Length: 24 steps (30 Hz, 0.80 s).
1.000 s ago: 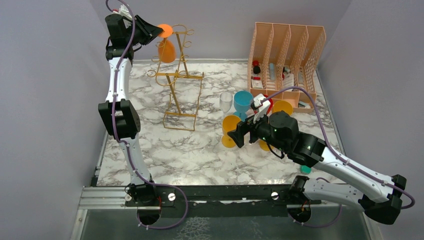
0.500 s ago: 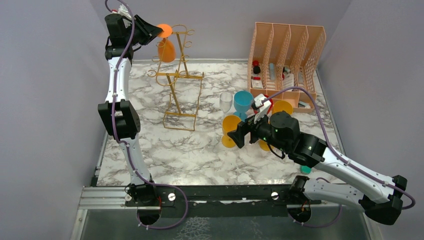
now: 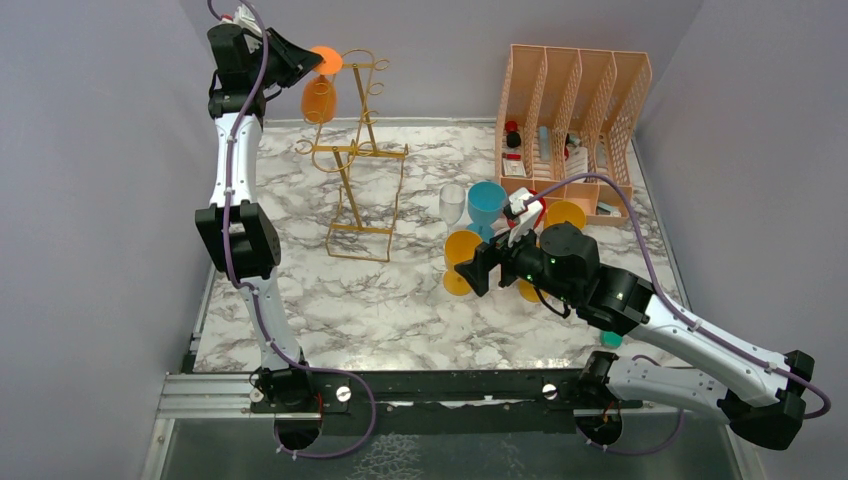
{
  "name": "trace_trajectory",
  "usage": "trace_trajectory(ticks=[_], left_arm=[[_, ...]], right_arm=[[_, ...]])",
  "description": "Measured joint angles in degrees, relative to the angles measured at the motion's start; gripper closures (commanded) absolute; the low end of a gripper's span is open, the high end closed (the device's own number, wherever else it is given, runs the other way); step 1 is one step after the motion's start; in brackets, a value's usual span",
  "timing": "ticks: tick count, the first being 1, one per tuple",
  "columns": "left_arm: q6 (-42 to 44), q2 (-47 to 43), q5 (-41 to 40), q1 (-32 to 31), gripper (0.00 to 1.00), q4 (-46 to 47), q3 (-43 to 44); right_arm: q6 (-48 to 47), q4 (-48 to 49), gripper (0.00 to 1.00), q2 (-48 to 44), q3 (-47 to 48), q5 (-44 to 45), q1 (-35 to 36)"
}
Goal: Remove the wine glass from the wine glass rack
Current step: Pick up the wine glass from the wine rack.
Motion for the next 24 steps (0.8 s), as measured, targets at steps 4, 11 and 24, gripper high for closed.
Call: trace_trajectory(ticks=[4, 11, 24], left_arm=[[0.00, 0.00, 0.00, 0.00, 0.89, -0.15, 0.85], [-3.37, -0.02, 0.07, 0.02, 1.00, 1.84, 0.81], [-14.12, -0.26, 1.38, 1.57, 1.00, 11.91, -4.92]], right_arm=[[0.26, 0.00, 0.02, 0.00, 0.00, -0.02, 0.00], [0.42, -0.02, 0.02, 0.00, 0.00, -0.04, 0.00], [0.59, -0.04, 0.02, 0.00, 0.00, -0.26, 0.00]])
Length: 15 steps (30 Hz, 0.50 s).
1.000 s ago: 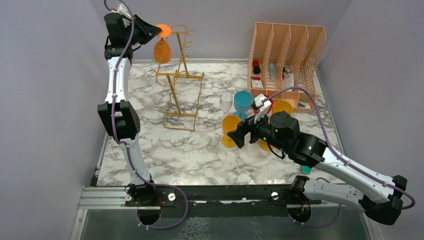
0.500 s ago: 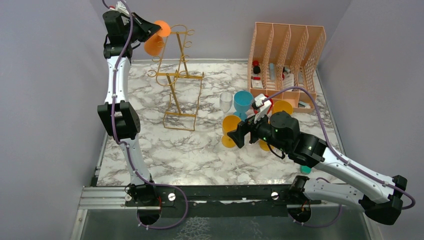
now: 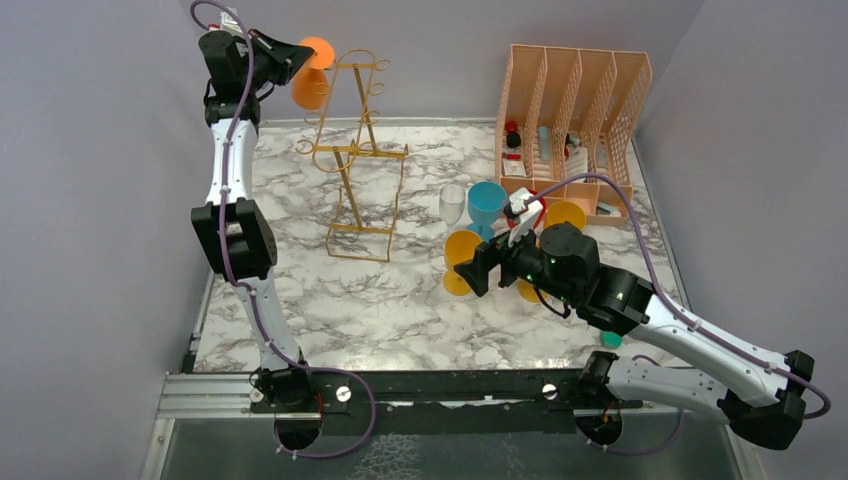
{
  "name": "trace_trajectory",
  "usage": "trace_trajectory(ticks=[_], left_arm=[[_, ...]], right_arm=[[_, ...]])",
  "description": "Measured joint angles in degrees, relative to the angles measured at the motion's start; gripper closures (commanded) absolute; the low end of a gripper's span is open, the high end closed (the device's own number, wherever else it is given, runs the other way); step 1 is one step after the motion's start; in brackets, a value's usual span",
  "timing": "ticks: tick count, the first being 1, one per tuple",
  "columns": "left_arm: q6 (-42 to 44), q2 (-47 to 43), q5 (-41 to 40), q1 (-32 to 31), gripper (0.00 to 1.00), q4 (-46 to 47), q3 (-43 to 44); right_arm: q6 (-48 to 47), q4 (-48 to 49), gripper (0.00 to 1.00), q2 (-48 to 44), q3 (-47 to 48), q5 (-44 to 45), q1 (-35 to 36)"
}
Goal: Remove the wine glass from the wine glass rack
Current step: Pick up the wine glass from the wine rack.
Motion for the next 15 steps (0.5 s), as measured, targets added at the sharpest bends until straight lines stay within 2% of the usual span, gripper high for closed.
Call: trace_trajectory(ticks=[10, 15], left_arm=[[-3.69, -0.35, 0.26, 0.37, 1.00, 3.96, -0.94], [-3.87, -2.54, -0.11, 0.74, 1.00, 5.73, -4.52]], right_arm=[[0.20, -0.04, 0.02, 0.00, 0.00, -0.20, 0.00], [-0.35, -0.13, 0.02, -0.07, 0.02, -0.20, 0.00]])
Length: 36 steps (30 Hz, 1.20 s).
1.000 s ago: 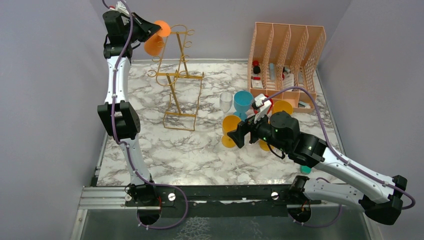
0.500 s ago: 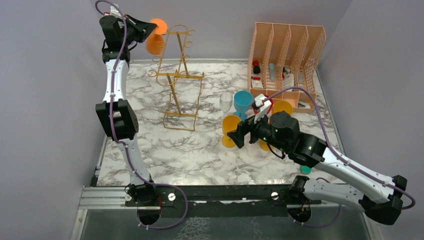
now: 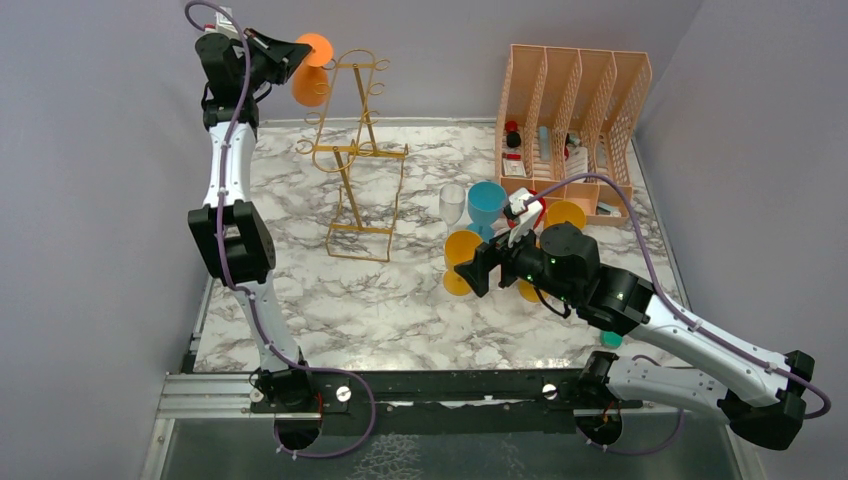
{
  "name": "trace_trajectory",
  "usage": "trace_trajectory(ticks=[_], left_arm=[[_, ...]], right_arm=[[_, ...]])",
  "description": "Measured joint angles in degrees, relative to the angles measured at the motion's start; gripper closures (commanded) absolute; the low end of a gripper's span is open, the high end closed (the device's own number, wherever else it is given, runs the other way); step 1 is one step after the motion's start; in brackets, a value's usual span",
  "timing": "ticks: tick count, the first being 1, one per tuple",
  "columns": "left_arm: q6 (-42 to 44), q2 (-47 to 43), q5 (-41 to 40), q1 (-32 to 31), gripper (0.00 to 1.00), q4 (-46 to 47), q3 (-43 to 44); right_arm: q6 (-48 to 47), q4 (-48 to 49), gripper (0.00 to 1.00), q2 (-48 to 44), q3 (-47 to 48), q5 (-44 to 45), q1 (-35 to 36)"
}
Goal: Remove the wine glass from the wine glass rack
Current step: Pick up the wine glass from the wine rack.
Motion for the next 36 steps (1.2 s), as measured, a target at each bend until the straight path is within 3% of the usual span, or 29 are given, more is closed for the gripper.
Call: trace_trajectory(ticks=[8, 14, 25, 36], left_arm=[[1.09, -2.56, -1.62, 0.76, 1.00, 0.66, -3.50], [5.05, -9.25, -4.24, 1.44, 1.00, 0.13, -10.99], [14.86, -30.75, -10.84, 4.09, 1.00, -0.87, -30.75], [24.74, -56.30, -22.36, 3.89, 1.00, -11.61, -52.61]], right_arm=[[-0.26, -0.09, 0.02, -0.87, 0.00, 0.02, 0.00], [-0.24, -0.31, 0.02, -1.22, 0.00, 0.02, 0.00], [0.24, -0.35, 0.02, -2.71, 0.00, 0.04, 0.00], [1.75, 1.14, 0.02, -3.08, -0.02, -1.22, 0.00]])
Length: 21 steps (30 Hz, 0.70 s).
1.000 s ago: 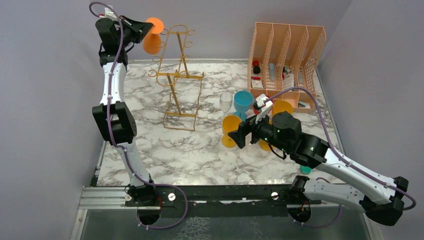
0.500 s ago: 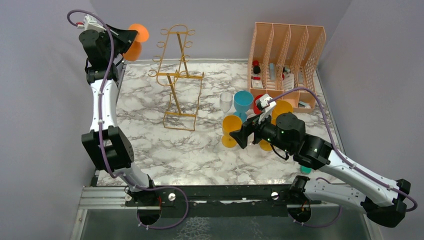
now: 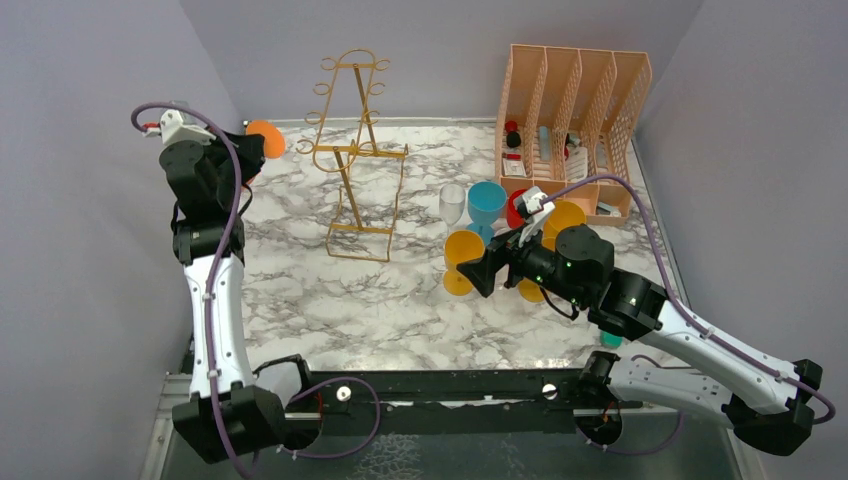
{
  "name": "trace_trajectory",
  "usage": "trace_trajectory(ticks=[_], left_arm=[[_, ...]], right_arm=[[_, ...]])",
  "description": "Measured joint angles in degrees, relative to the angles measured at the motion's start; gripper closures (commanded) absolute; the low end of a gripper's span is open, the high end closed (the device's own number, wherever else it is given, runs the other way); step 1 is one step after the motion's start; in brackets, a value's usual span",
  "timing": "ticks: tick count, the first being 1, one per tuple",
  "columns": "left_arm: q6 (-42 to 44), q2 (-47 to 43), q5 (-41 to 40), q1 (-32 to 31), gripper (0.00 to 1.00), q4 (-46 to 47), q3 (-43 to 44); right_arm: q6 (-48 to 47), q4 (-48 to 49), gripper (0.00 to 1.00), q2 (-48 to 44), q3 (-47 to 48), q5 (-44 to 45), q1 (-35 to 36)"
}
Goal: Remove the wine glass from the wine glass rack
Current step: Pick up the wine glass from the wine rack, then place the wine glass at the center of the board.
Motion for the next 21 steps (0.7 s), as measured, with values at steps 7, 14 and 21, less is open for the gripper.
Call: trace_trajectory(ticks=[7, 14, 21], left_arm=[[3.89, -10.29, -6.29, -0.02, 1.00, -7.15, -6.12], [4.90, -15.50, -2.43, -0.22, 1.00, -12.70, -13.97], [4.96, -18.32, 4.90, -3.63, 1.00, -16.81, -18.99]], right_arm=[[1.42, 0.50, 0.02, 0.57, 0.00, -0.92, 0.00], [2.34, 2.01, 0.02, 1.03, -0.17, -1.42, 0.00], [2.56, 3.63, 0.02, 1.60, -1.18, -1.92, 0.00]])
